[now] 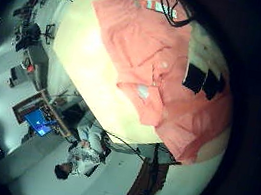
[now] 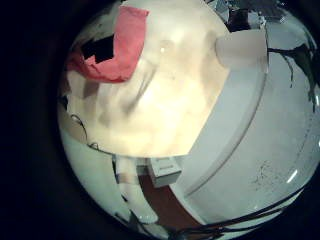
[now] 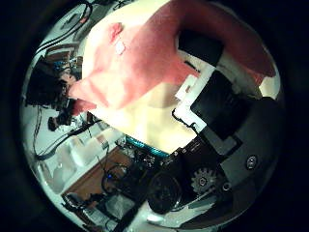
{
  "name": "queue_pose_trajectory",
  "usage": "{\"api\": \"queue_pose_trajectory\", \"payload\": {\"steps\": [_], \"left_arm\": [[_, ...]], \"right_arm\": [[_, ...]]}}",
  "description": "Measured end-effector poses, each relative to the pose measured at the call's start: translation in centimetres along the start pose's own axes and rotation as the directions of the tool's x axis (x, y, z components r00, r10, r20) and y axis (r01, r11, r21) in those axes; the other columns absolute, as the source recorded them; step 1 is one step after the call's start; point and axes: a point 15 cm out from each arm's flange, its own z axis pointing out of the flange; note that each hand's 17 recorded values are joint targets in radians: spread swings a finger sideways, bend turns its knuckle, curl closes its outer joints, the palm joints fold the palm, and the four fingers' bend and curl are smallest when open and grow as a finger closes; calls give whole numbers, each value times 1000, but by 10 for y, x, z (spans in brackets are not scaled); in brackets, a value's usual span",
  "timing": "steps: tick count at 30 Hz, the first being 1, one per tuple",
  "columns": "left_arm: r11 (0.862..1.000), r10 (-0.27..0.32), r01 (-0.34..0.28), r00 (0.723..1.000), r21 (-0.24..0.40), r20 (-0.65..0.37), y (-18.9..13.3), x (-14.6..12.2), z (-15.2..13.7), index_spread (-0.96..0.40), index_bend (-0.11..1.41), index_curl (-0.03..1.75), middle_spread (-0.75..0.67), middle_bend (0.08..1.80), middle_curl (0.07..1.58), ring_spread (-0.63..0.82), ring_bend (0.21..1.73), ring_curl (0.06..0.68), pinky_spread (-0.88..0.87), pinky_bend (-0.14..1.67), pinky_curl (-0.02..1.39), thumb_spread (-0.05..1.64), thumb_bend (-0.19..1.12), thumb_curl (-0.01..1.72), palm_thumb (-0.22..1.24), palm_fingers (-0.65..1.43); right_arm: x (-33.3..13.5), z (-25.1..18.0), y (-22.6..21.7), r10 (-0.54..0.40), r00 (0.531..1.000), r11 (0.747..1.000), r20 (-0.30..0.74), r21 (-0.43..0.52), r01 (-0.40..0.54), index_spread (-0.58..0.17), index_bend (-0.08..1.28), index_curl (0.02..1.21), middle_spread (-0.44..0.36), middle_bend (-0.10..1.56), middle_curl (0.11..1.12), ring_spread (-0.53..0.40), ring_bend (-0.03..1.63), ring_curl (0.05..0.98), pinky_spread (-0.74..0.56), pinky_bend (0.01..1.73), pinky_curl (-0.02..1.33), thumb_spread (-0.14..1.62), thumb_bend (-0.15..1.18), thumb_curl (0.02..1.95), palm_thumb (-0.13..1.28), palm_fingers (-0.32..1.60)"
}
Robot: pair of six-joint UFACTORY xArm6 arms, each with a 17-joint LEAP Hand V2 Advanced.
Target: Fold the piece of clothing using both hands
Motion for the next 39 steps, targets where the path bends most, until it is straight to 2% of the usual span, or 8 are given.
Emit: {"api": "queue_pose_trajectory", "payload": {"steps": [9, 17, 24, 29, 35, 37, 38, 39], "left_arm": [[997, 34, -42, 994, -72, -101, -48, -37, -20, -721, 205, 1143, -584, 800, 952, -522, 1026, 559, -767, 666, 670, 1279, -11, 261, 584, 983], [998, 8, -18, 984, -56, -179, -68, -73, -8, -717, 212, 1159, -572, 813, 971, -514, 1030, 567, -775, 614, 691, 1282, -11, 258, 590, 952], [1000, 7, -8, 973, -2, -231, -95, -75, 6, -707, 255, 1178, -564, 829, 994, -506, 1031, 583, -750, 516, 712, 1278, -10, 263, 599, 846], [997, -30, 48, 968, 65, -249, -122, -83, 14, -696, 328, 1193, -552, 808, 1020, -496, 1024, 597, -724, 464, 737, 1285, -10, 264, 608, 743], [988, -53, 94, 953, 125, -299, -140, -85, 16, -613, 245, 1142, -507, 709, 1017, -431, 952, 600, -639, 453, 784, 1269, -22, 254, 553, 432], [978, -65, 121, 951, 171, -304, -151, -90, 12, -553, 162, 1101, -470, 640, 1001, -406, 958, 602, -607, 477, 802, 1256, -28, 251, 517, 347], [972, -75, 138, 949, 190, -307, -156, -93, 10, -520, 148, 1079, -448, 609, 994, -390, 946, 602, -585, 491, 811, 1248, -27, 249, 505, 303], [966, -92, 162, 944, 202, -317, -157, -96, 9, -500, 137, 1065, -428, 566, 979, -377, 942, 601, -571, 500, 816, 1242, -28, 249, 498, 257]], "right_arm": [[18, -7, -75, 33, 999, 999, 7, 16, -34, -429, 685, 930, -255, 953, 856, -282, 1178, 641, -410, 1175, 660, 1164, -14, 303, 906, 1112], [55, 8, -124, 99, 995, 995, 23, -1, -99, -435, 665, 957, -253, 956, 854, -282, 1182, 635, -397, 1188, 656, 1164, -14, 301, 912, 1112], [61, 32, -142, 112, 993, 994, 25, 2, -112, -441, 647, 975, -252, 956, 852, -281, 1184, 631, -398, 1201, 649, 1162, -21, 296, 892, 1113], [63, 46, -165, 123, 992, 991, 26, 45, -124, -451, 638, 983, -251, 949, 848, -280, 1183, 630, -397, 1202, 641, 1161, -18, 290, 876, 1113], [68, 61, -183, 131, 991, 988, 28, 79, -133, -464, 560, 974, -261, 900, 832, -292, 1170, 617, -458, 1169, 609, 1163, -17, 280, 851, 1040], [69, 66, -192, 131, 991, 986, 28, 98, -133, -459, 457, 953, -272, 827, 807, -302, 1171, 615, -541, 1131, 588, 1168, -18, 278, 841, 871], [69, 70, -195, 129, 991, 986, 28, 100, -131, -453, 377, 930, -282, 745, 782, -308, 1134, 604, -555, 1130, 584, 1171, -20, 274, 834, 644], [69, 72, -197, 129, 991, 986, 29, 102, -132, -449, 374, 935, -285, 741, 782, -308, 1142, 614, -563, 1132, 589, 1173, -19, 274, 832, 638]]}}
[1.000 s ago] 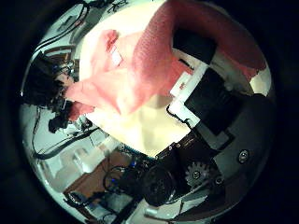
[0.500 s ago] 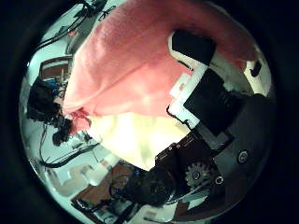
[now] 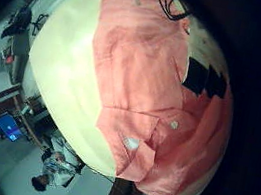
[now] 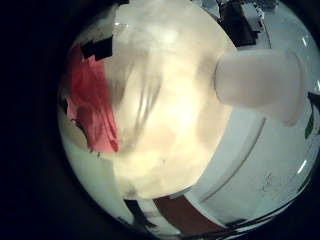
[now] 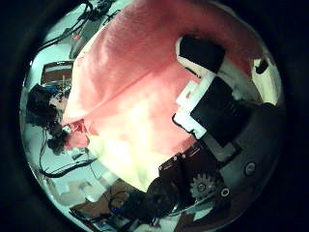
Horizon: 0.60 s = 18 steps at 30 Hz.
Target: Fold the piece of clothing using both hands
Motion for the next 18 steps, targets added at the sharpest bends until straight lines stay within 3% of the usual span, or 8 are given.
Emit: {"api": "queue_pose_trajectory", "payload": {"steps": [2, 5, 6, 7, 11, 14, 18], "left_arm": [[1000, -16, 17, 1000, 12, -8, -2, -4, 1, -388, 137, 990, -323, 395, 910, -289, 894, 588, -481, 524, 834, 1219, -30, 246, 461, 85], [998, -35, 35, 999, 49, -5, -9, -7, -3, -288, 155, 921, -223, 314, 843, -198, 823, 560, -361, 492, 828, 1201, -34, 241, 415, 9], [996, -50, 50, 999, 69, -1, -13, -10, -6, -244, 156, 891, -176, 286, 814, -149, 794, 546, -302, 466, 820, 1202, -33, 237, 394, -27], [993, -73, 72, 997, 91, 3, -16, -14, -9, -187, 157, 845, -110, 247, 768, -76, 746, 518, -213, 424, 798, 1199, -34, 232, 360, -47], [958, -199, 194, 980, 210, 5, -32, -42, -24, -59, 148, 729, 33, 175, 667, 89, 650, 458, 19, 347, 729, 1199, -27, 224, 301, -62], [936, -230, 221, 973, 275, 0, -24, -61, -46, -8, 153, 658, 99, 163, 599, 176, 598, 423, 162, 313, 675, 1199, -21, 223, 282, -50], [947, -193, 190, 981, 259, -14, 4, -56, -56, 27, 164, 584, 148, 159, 528, 251, 559, 391, 291, 281, 609, 1190, -19, 226, 267, -33]], "right_arm": [[0, 2, -5, 2, 1000, 1000, 3, 15, -2, -444, 291, 884, -290, 679, 747, -311, 1068, 577, -555, 1091, 557, 1187, -24, 264, 804, 456], [1, 2, -13, 11, 1000, 999, 17, 43, -12, -423, 218, 807, -249, 552, 685, -277, 977, 529, -478, 1019, 523, 1224, -24, 248, 762, 236], [0, 2, -15, 15, 1000, 999, 27, 51, -17, -414, 218, 790, -224, 512, 664, -254, 945, 517, -442, 991, 513, 1236, -22, 243, 749, 183], [1, 2, -17, 20, 999, 998, 40, 61, -23, -397, 217, 755, -179, 454, 627, -188, 843, 482, -334, 891, 488, 1260, -24, 233, 722, -5], [10, -7, -19, 53, 995, 995, 88, 84, -60, -379, 193, 649, -127, 369, 543, -56, 667, 387, -116, 754, 405, 1314, -18, 209, 669, -40], [18, -32, -19, 63, 993, 989, 104, 125, -76, -369, 190, 597, -109, 326, 501, 3, 604, 350, -5, 680, 366, 1347, -11, 200, 653, -4], [29, -79, -9, 40, 994, 980, 104, 192, -60, -382, 222, 552, -134, 324, 468, 37, 518, 309, 81, 584, 317, 1370, -5, 196, 660, 88]]}}
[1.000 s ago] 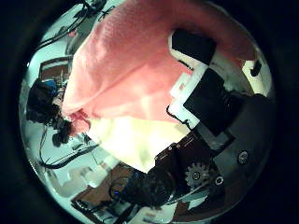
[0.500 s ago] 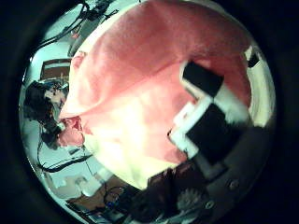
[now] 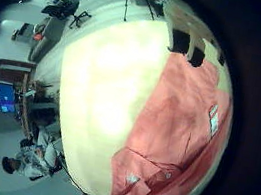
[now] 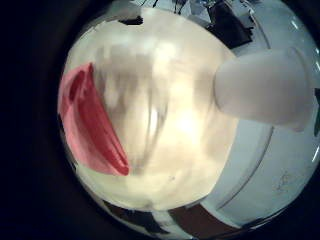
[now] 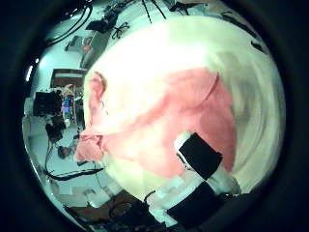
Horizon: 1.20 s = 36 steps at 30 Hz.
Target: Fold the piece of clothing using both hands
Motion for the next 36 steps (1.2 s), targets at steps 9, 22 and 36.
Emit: {"api": "queue_pose_trajectory", "payload": {"steps": [9, 22, 36], "left_arm": [[996, 65, -68, 996, -56, -53, 80, 6, -4, 21, 174, 486, 172, 166, 422, 332, 515, 347, 418, 244, 505, 1141, -21, 241, 244, -8], [989, 119, -118, 993, -83, 3, 170, 28, 10, -13, 168, 394, 282, 149, 287, 466, 457, 294, 510, 255, 415, 978, -30, 270, 171, -55], [998, 53, -57, 987, 28, 153, 171, 15, 48, 25, 135, 314, 319, 189, 257, 497, 472, 275, 499, 278, 376, 899, -24, 306, 205, -19]], "right_arm": [[-11, -8, 55, -75, 997, 995, 2, -64, 75, -398, 227, 496, -149, 294, 423, 36, 421, 272, 137, 438, 261, 1386, -6, 196, 691, 190], [-28, 1, 60, -94, 995, 992, 15, -87, 95, -361, 176, 423, -91, 227, 383, 34, 335, 245, 154, 329, 240, 1336, -11, 202, 697, 245], [-30, 4, 66, -91, 996, 989, 20, -113, 93, -328, 171, 367, -99, 199, 370, 34, 305, 245, 153, 283, 253, 1268, -14, 213, 672, 256]]}}
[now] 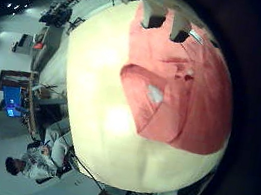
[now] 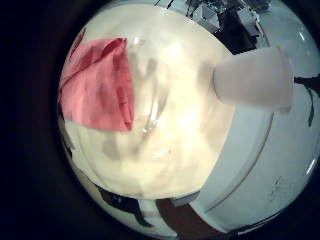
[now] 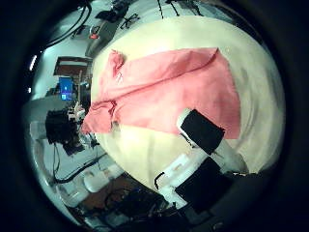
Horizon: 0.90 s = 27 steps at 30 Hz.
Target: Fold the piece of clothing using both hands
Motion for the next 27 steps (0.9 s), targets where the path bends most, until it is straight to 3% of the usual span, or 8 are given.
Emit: {"api": "queue_pose_trajectory", "payload": {"steps": [4, 9, 11, 14, 19, 27], "left_arm": [[999, -25, 24, 1000, 28, 13, -13, 0, 2, 47, 172, 311, 278, 204, 276, 458, 487, 271, 481, 261, 360, 898, -20, 316, 257, 47], [991, -57, 54, 998, 119, 22, -35, -2, -3, -25, 387, 400, 43, 353, 334, 272, 434, 247, 372, 132, 288, 940, -10, 326, 348, 340], [987, -70, 67, 997, 147, 18, -42, -3, -6, -149, 654, 493, -87, 546, 396, 135, 401, 230, 279, 54, 222, 1009, 19, 329, 430, 567], [979, -97, 98, 995, 180, -14, -48, -3, -12, -284, 893, 586, -229, 699, 467, -42, 421, 233, 144, 94, 171, 1132, 34, 319, 487, 713], [970, -93, 109, 992, 219, -79, -61, -2, -39, -401, 1057, 662, -358, 803, 560, -216, 493, 264, 13, 141, 135, 1278, 44, 298, 538, 707], [968, -126, 139, 989, 209, -75, -107, -40, -52, -463, 1123, 700, -430, 823, 621, -328, 592, 295, -47, 169, 116, 1377, 50, 283, 602, 650]], "right_arm": [[0, -2, 2, -2, 1000, 1000, 0, -4, 2, -320, 170, 356, -68, 201, 372, 34, 296, 245, 153, 273, 256, 1255, -15, 216, 665, 263], [-1, 1, 7, -3, 1000, 1000, 1, -13, 3, -311, 176, 352, -57, 218, 377, 34, 284, 242, 144, 247, 256, 1248, -14, 221, 662, 292], [-1, 6, 11, -3, 1000, 1000, 1, -24, 3, -311, 179, 351, -58, 230, 380, 27, 282, 242, 142, 231, 254, 1250, -14, 220, 658, 311], [0, 7, 11, -1, 1000, 1000, 3, -26, 1, -311, 177, 351, -70, 246, 385, 22, 275, 243, 135, 213, 255, 1249, -15, 219, 653, 331], [1, 9, 11, -1, 1000, 1000, 4, -30, 1, -312, 186, 358, -78, 261, 389, 7, 264, 242, 126, 189, 250, 1249, -14, 218, 651, 360], [2, 14, 12, 1, 1000, 999, 5, -39, -1, -320, 192, 371, -92, 275, 396, -12, 263, 245, 108, 179, 239, 1244, -14, 217, 648, 388]]}}
